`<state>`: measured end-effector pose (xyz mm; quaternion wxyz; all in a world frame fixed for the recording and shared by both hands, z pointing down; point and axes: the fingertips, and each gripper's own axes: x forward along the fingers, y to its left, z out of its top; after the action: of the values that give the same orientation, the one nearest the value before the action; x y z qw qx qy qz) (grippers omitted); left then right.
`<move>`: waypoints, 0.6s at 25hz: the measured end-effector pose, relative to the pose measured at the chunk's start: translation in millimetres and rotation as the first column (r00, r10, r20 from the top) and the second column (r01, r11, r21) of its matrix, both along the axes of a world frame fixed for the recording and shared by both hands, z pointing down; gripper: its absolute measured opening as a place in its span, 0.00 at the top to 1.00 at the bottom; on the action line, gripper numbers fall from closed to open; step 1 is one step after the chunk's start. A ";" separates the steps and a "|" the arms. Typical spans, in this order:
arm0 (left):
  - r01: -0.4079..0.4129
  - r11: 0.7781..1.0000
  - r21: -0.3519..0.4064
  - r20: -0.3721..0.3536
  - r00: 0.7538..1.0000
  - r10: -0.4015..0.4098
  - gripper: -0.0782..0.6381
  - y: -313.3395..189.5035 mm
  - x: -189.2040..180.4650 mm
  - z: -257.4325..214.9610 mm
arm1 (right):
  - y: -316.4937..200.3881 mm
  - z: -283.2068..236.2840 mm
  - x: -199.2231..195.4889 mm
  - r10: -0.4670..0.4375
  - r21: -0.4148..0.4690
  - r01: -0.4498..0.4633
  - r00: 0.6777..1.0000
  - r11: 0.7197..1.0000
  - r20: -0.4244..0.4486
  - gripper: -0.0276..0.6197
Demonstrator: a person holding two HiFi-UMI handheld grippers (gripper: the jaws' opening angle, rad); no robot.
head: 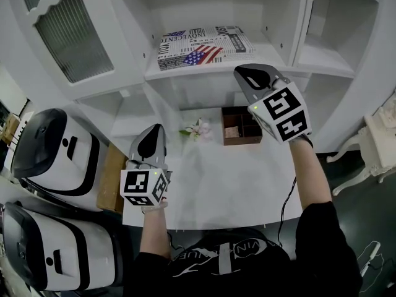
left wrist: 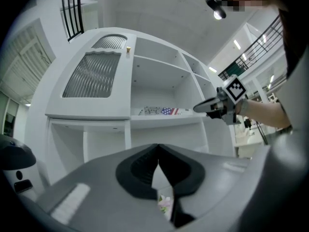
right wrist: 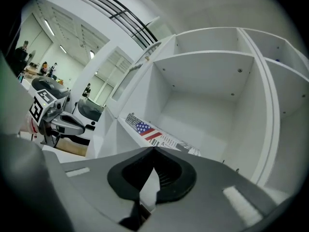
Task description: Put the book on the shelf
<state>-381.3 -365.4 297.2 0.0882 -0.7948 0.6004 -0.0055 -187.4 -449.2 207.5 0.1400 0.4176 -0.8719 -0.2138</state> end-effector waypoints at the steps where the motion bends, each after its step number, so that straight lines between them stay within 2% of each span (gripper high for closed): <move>1: 0.001 1.000 -0.001 0.002 1.000 -0.001 0.89 -0.3 -0.5 0.3 | 1.5 2.1 1.6 -0.003 -0.005 0.003 1.000 1.000 0.020 0.95; 8: -0.003 1.000 -0.002 0.055 0.998 0.003 0.89 -1.4 4.2 7.1 | 11.2 25.8 9.7 -0.035 -0.060 0.046 0.984 0.997 0.177 0.95; 15: 0.011 1.000 -0.010 0.030 0.999 -0.011 0.89 -1.7 -0.7 14.8 | 20.8 55.8 12.9 -0.055 -0.149 0.103 0.953 0.983 0.299 0.95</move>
<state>-382.0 -367.1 312.0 0.0933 -0.7916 0.6034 -0.0210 -174.5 -428.4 263.4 0.0341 0.3967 -0.9136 -0.0830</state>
